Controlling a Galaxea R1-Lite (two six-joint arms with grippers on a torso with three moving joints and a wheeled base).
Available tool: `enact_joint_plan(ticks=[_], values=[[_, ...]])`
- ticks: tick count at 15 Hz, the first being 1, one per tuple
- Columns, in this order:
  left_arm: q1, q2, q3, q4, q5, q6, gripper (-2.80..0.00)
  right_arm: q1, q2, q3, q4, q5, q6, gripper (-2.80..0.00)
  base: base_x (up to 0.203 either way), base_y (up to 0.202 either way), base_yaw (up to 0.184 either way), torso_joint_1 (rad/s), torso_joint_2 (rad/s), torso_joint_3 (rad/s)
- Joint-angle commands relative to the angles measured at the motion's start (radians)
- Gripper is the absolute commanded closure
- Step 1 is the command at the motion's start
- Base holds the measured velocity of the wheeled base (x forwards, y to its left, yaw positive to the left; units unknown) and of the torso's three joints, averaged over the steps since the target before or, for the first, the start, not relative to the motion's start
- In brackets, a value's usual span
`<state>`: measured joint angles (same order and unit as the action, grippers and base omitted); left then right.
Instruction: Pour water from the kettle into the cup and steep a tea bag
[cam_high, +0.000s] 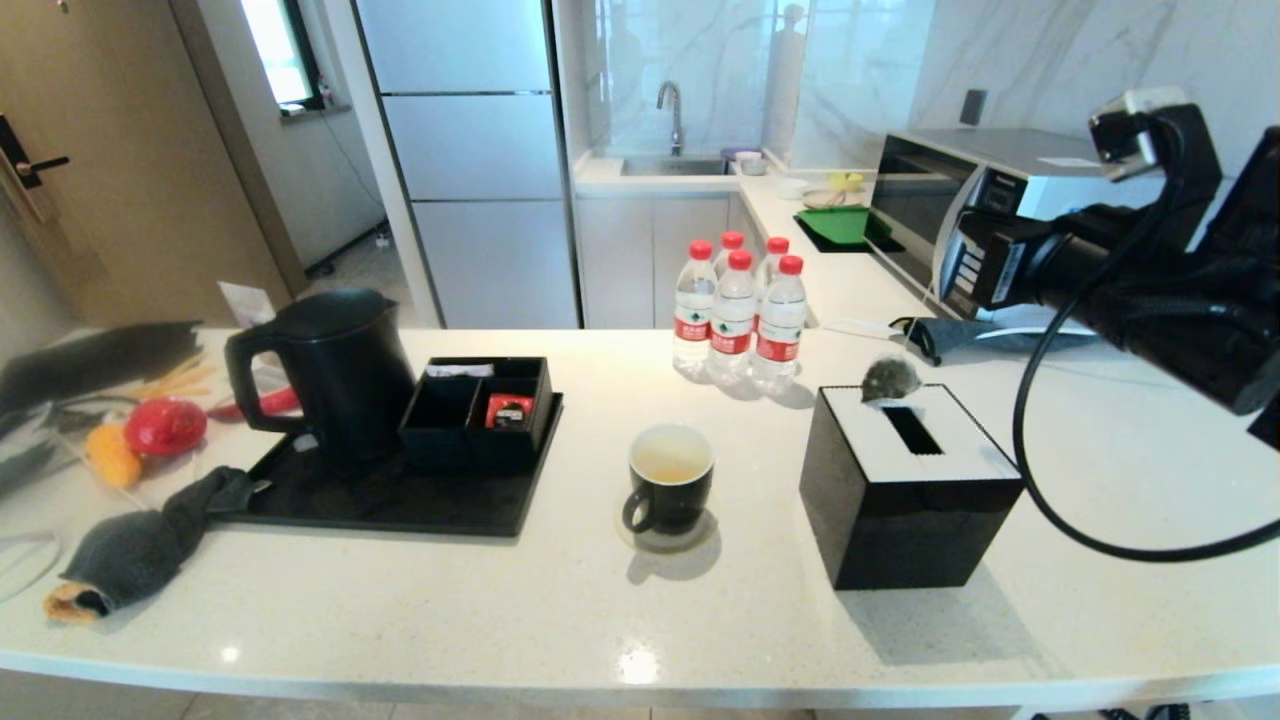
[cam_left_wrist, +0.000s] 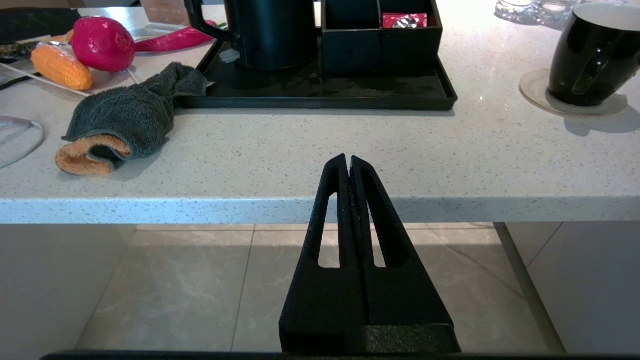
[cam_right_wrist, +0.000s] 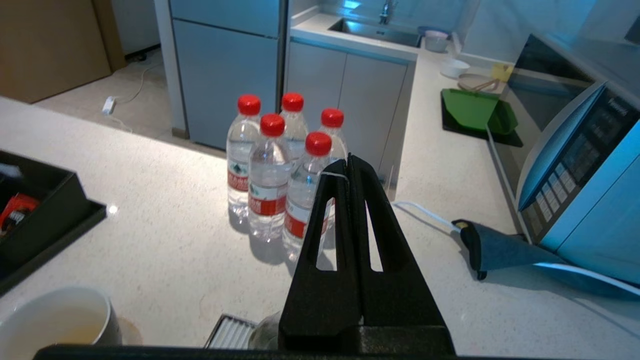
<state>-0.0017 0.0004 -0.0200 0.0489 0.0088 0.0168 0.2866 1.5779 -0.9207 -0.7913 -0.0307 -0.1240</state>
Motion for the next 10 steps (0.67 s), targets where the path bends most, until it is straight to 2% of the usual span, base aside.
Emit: enact_joint_plan(ticks=[1,10], values=[[0.0,0.0,0.0,0.0,0.0,0.0,0.0,-0.007,-0.02,0.048,-0.009,0.013,-0.002,0.0,0.0,0.0,0.0,0.0,0.0,0.0],[0.0,0.0,0.0,0.0,0.0,0.0,0.0,-0.007,-0.063,0.039,0.035,0.017,-0.002,0.0,0.0,0.0,0.0,0.0,0.0,0.0]])
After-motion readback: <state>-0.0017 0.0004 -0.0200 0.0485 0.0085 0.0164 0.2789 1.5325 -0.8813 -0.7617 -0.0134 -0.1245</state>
